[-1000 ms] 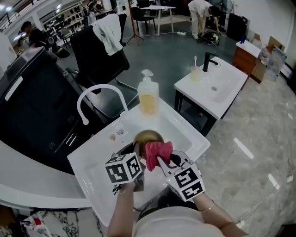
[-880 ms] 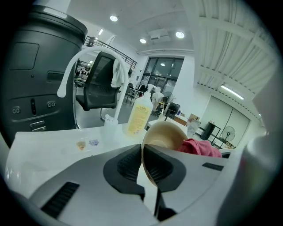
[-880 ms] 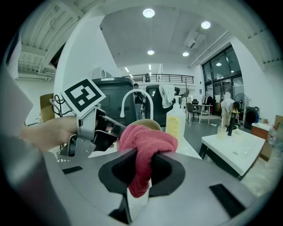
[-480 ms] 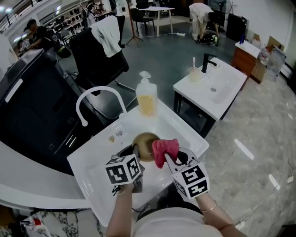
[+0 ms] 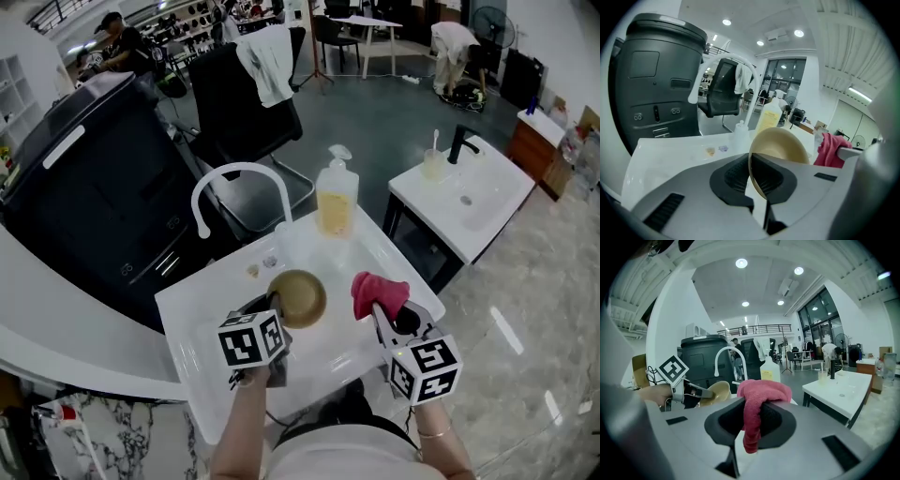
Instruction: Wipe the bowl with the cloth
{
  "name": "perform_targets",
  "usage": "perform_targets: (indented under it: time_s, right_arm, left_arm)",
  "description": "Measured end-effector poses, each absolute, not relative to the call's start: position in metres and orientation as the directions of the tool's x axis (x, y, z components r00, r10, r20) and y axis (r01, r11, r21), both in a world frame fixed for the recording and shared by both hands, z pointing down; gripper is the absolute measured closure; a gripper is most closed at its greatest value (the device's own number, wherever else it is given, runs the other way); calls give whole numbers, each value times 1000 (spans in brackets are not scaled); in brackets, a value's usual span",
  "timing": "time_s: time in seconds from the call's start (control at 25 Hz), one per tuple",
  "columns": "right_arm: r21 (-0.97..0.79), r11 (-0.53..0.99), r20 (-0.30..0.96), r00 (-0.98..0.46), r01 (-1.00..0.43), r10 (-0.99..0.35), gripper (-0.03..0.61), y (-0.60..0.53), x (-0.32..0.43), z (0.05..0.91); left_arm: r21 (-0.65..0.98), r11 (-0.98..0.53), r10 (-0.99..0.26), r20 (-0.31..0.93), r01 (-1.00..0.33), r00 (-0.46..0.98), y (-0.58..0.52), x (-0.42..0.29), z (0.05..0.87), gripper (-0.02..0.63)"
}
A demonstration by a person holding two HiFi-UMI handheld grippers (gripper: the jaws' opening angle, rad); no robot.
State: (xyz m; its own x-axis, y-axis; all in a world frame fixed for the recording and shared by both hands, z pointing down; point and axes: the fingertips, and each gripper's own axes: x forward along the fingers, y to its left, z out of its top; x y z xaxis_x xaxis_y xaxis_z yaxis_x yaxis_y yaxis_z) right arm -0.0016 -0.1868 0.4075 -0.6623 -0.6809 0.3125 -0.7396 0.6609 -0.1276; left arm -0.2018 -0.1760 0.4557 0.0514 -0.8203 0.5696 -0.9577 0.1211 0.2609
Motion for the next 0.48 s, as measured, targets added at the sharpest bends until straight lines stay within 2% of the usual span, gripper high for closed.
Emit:
perform_targets:
  time_s: [0.24,0.48]
  right_arm:
    - [-144,683,305,-689,-716,-658,526,-186,-9,405]
    - [-156,713,318,-718,-683,-619,526,-185,-24,410]
  left_arm:
    - [246,286,-801,591,-926,-90,-156,-263,471,586]
    - [240,447,-731,653,-862,-197,-126,-323,503,586]
